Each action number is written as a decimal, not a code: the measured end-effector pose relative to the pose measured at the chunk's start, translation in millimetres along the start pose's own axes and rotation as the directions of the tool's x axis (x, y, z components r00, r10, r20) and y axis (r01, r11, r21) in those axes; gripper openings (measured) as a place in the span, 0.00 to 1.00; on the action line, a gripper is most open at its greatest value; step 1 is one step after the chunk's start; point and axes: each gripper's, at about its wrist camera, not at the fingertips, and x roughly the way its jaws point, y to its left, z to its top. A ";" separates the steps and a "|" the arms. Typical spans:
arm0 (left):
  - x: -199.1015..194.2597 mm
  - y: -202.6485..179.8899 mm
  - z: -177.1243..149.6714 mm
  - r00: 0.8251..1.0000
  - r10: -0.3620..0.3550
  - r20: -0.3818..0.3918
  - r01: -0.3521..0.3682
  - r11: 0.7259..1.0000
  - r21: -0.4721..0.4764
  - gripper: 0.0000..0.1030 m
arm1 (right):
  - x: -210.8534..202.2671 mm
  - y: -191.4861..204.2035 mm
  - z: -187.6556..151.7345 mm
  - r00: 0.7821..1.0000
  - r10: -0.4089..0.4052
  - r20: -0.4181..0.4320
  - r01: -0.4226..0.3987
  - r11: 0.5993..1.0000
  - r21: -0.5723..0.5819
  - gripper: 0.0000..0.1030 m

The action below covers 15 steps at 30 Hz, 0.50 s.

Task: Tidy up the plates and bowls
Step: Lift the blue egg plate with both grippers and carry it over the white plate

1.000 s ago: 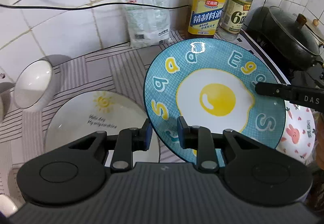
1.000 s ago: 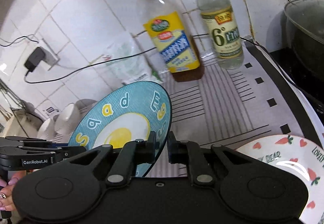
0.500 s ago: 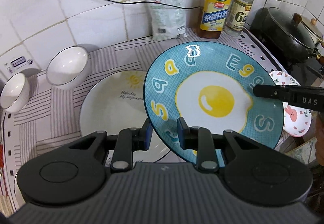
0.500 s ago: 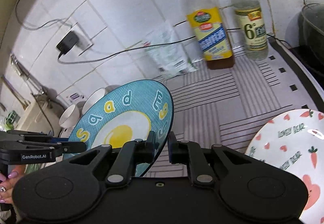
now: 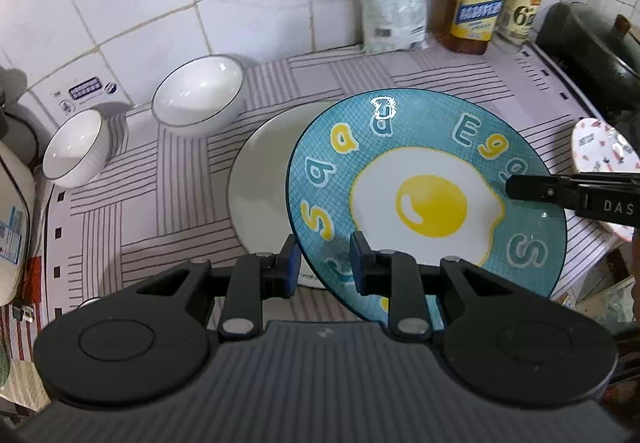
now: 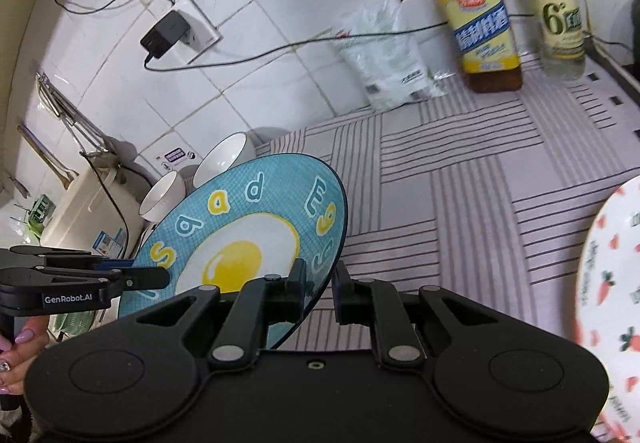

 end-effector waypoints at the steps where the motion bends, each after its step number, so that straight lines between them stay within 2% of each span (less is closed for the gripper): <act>1: 1.3 3.7 -1.8 1.000 0.003 -0.005 -0.003 1.000 -0.006 0.23 | 3.9 1.3 -1.3 1.000 0.003 -0.006 -0.003 1.000 0.000 0.17; 15: 39.0 45.2 0.4 0.996 -0.017 -0.087 0.006 0.992 -0.127 0.23 | 48.8 20.7 7.4 0.997 -0.034 -0.068 0.032 0.999 -0.036 0.17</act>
